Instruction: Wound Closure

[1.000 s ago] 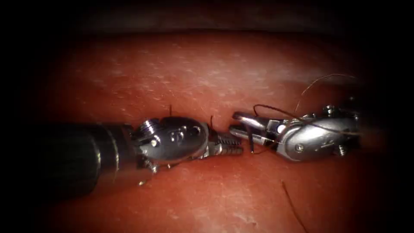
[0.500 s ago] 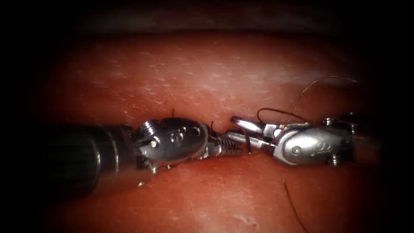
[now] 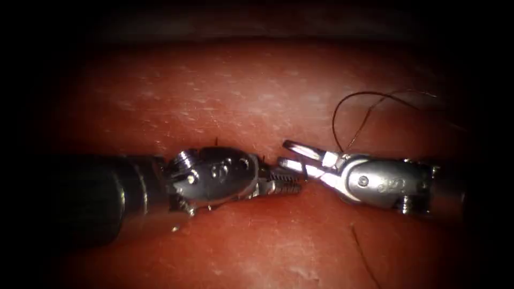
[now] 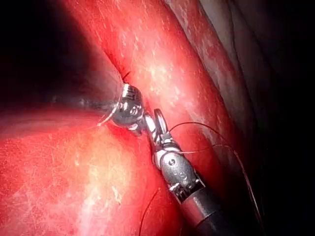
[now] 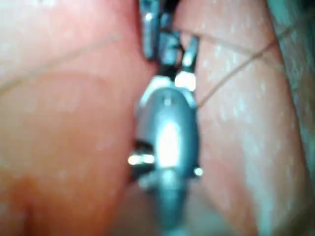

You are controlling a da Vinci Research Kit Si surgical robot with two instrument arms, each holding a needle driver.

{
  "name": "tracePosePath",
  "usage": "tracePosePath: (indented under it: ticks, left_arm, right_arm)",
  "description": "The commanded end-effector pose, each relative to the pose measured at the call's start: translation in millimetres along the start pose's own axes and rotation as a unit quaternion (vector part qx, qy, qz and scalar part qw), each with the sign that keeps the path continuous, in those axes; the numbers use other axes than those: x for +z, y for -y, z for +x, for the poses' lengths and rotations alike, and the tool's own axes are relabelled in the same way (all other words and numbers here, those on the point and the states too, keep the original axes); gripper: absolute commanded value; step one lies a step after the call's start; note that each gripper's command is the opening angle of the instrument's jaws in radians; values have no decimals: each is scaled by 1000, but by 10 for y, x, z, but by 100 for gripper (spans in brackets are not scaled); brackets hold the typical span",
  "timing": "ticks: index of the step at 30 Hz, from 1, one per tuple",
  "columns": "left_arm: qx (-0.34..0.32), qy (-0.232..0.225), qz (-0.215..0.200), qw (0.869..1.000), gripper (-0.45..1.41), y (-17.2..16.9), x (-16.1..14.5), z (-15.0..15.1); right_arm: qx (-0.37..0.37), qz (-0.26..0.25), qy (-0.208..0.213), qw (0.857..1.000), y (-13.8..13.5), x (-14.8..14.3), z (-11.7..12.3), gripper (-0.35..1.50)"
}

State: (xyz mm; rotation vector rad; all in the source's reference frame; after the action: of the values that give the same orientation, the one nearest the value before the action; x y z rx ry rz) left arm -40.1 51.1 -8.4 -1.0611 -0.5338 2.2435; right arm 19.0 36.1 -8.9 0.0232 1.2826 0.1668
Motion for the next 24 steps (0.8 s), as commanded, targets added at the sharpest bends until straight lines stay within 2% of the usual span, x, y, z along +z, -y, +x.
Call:
tracePosePath:
  ticks: [1,8,15,24]
  left_arm:
    - [1,-1,0,1000,9,2,8,0]
    - [0,-1,0,1000,9,1,9,0]
    - [0,0,-2,1000,9,1,9,0]
    - [0,2,-3,1000,9,0,10,0]
  right_arm:
    - [-1,5,-1,1000,2,7,-2,-35]
    - [29,34,12,999,13,7,-8,-35]
    - [43,31,15,998,11,7,-8,-35]
    - [96,40,29,994,14,7,-11,-35]
